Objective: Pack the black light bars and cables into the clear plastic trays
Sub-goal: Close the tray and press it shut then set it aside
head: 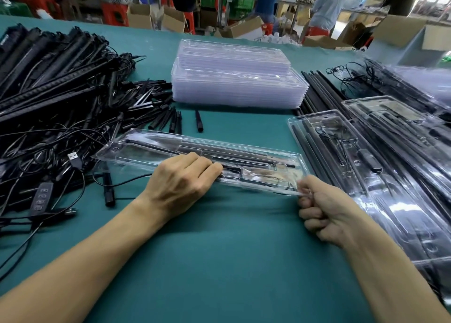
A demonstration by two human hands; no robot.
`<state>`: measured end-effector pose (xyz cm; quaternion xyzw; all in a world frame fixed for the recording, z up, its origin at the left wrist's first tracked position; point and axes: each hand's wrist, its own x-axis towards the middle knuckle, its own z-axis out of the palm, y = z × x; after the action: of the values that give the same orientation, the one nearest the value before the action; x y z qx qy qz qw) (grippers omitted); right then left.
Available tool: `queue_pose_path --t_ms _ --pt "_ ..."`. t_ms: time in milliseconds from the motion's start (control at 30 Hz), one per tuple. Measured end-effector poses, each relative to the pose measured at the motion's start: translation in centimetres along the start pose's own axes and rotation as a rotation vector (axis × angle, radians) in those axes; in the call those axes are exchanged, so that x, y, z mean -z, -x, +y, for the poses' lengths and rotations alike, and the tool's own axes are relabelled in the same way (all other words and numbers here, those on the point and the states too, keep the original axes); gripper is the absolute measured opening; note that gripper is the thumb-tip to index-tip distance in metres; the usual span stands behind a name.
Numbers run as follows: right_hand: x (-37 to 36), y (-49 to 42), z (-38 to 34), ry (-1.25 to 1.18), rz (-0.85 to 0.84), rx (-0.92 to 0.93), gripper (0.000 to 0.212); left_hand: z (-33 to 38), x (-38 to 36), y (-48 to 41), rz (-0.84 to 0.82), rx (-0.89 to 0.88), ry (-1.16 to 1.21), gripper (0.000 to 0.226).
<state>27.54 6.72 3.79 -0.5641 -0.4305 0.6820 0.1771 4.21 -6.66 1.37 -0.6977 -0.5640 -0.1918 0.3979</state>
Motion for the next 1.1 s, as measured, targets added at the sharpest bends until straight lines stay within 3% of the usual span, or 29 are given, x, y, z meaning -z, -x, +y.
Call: queue_pose_path --t_ms 100,467,700,867,1100 --pt "0.1 -0.1 0.0 0.000 -0.001 0.013 0.030 0.0 -0.1 0.1 -0.006 0.044 -0.025 0.023" --pt "-0.4 0.6 0.8 -0.138 0.034 0.181 0.031 0.2 -0.2 0.4 -0.003 0.107 0.026 0.018" --pt "0.5 1.2 0.4 -0.059 -0.067 0.014 0.030 0.2 -0.3 0.4 -0.022 0.112 -0.001 0.021" --pt "0.2 0.8 0.2 -0.049 -0.078 0.010 0.035 0.2 -0.3 0.4 -0.001 0.116 0.004 0.030" --pt "-0.5 0.4 0.3 -0.094 -0.020 0.183 0.037 0.1 -0.2 0.4 0.018 0.119 -0.012 0.031"
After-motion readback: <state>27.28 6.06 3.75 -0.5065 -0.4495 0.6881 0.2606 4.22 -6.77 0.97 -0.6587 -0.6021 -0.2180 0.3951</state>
